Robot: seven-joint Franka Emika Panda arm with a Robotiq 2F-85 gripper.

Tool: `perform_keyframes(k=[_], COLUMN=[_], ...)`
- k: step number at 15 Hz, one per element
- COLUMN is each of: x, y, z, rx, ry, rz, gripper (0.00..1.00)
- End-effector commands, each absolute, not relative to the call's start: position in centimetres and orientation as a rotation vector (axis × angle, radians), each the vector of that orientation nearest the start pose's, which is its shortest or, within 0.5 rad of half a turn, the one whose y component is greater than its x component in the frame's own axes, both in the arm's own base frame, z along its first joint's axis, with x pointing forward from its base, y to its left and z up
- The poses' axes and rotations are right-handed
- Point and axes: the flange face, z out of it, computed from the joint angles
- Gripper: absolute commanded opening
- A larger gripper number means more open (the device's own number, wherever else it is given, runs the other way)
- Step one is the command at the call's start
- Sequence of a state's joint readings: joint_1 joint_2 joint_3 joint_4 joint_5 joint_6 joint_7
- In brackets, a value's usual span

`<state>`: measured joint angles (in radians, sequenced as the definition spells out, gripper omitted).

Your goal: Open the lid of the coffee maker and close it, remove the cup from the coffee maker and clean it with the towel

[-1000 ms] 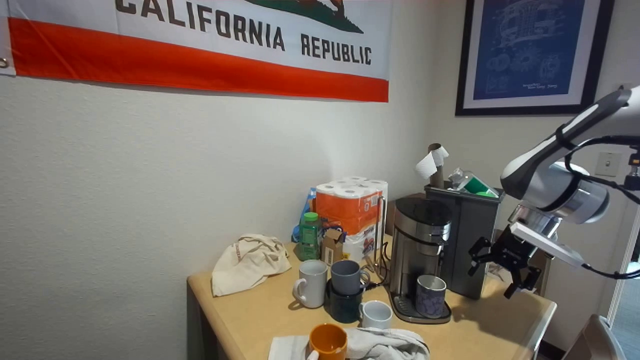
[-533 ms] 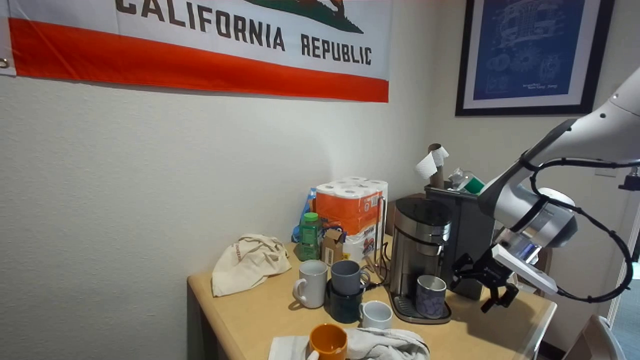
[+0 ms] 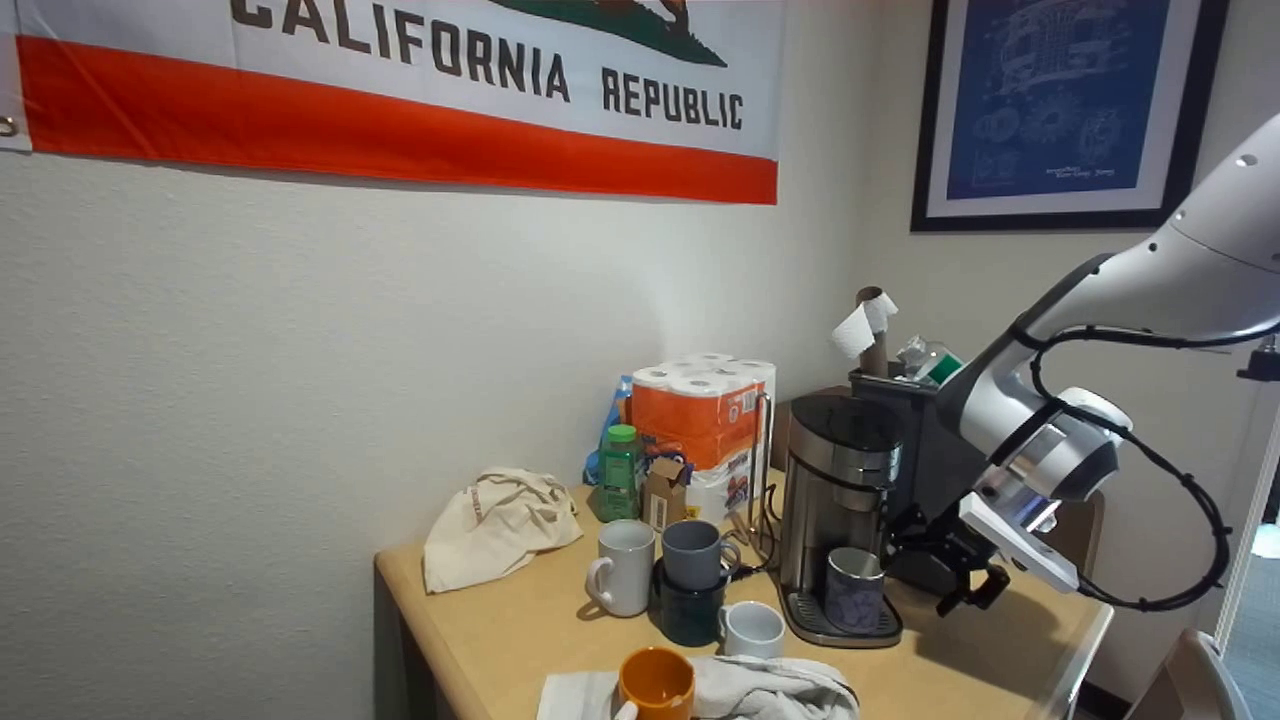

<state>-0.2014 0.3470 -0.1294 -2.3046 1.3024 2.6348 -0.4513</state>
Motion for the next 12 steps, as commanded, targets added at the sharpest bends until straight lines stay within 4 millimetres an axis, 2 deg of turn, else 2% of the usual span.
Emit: perform_keyframes(k=[1,6,10,12], x=[48.0,48.1,48.0,48.2], y=[-19.3,-18.9,-18.4,-18.0], z=[19.3,18.9,18.2,18.0], rx=[-2.255,-2.265,-2.288,-2.303], ry=[1.312,1.327,1.336,1.337], rz=[-0.36,-0.361,-0.352,-0.352], gripper=[1.0,1.0,0.93,0.94])
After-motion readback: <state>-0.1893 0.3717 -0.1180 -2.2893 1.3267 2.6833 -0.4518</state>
